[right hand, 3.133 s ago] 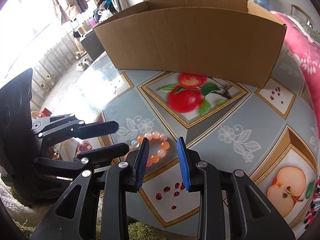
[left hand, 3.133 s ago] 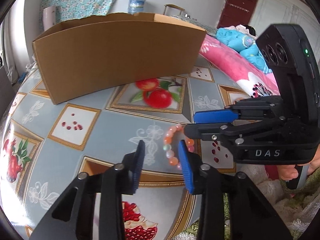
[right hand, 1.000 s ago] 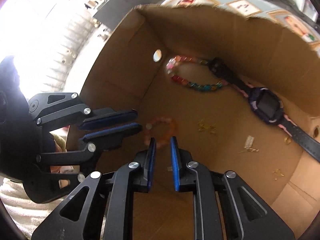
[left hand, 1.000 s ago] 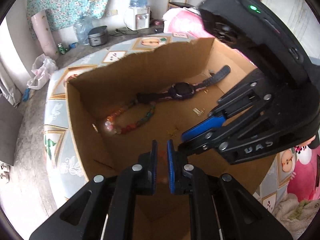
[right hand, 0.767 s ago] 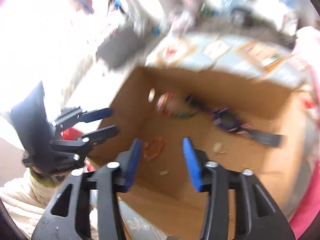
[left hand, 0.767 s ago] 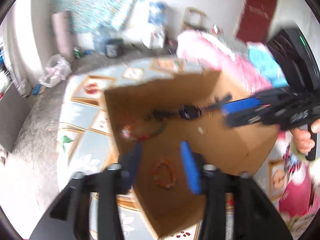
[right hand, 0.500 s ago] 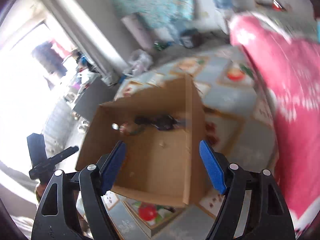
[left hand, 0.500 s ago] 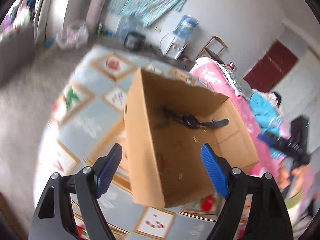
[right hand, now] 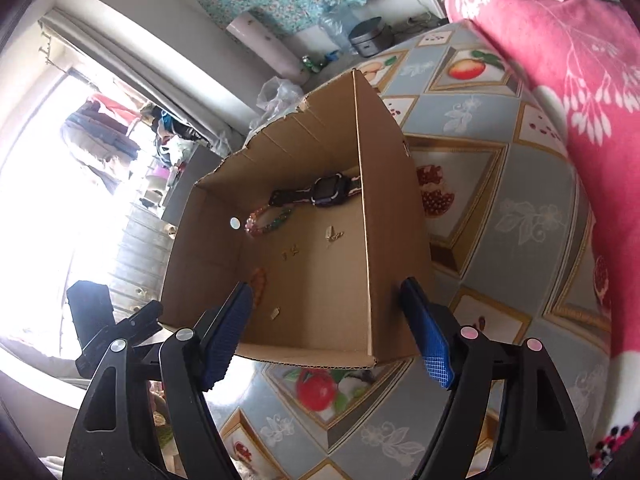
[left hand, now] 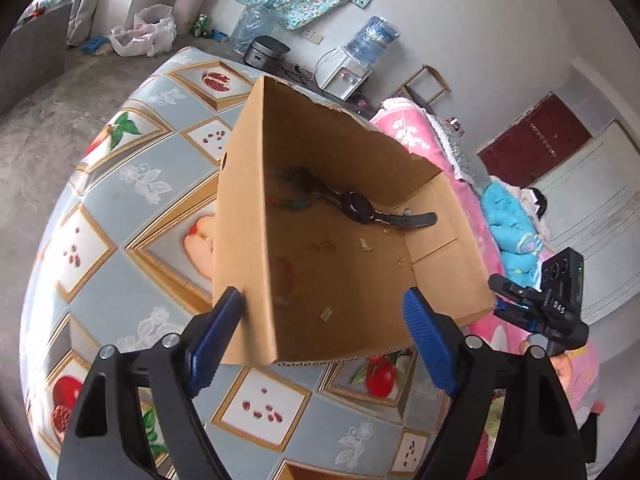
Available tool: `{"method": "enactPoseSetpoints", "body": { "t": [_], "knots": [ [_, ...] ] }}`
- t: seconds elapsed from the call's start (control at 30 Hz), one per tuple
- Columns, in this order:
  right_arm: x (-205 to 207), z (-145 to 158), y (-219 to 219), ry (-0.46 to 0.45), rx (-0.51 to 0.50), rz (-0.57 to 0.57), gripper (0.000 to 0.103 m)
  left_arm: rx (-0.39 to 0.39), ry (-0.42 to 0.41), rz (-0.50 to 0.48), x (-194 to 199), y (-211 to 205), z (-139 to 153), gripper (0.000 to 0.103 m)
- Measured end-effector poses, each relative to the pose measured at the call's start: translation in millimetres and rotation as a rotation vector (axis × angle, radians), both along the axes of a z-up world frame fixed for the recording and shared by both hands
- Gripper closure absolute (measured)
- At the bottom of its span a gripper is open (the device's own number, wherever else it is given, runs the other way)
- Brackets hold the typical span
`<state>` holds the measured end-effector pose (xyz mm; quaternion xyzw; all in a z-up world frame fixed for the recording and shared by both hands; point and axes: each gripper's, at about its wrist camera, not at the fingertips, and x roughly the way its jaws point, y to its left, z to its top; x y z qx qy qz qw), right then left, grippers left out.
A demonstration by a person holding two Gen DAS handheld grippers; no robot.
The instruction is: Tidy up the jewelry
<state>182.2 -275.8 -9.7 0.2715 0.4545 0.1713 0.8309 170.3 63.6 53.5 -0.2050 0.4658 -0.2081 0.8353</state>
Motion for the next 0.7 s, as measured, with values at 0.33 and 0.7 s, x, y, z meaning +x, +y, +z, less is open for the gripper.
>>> {"method": "enactPoseSetpoints", "body": {
  "t": [0.33,0.7],
  "knots": [
    [-75,-4,7,-0.036,-0.044,-0.028,0.030,-0.062,0.027,0.014,-91,14,-2,0.024],
    [-120,-4,5,-0.118,-0.117,-0.099,0.030,0.051,-0.094,0.072,-158,8,10,0.023]
  ]
}}
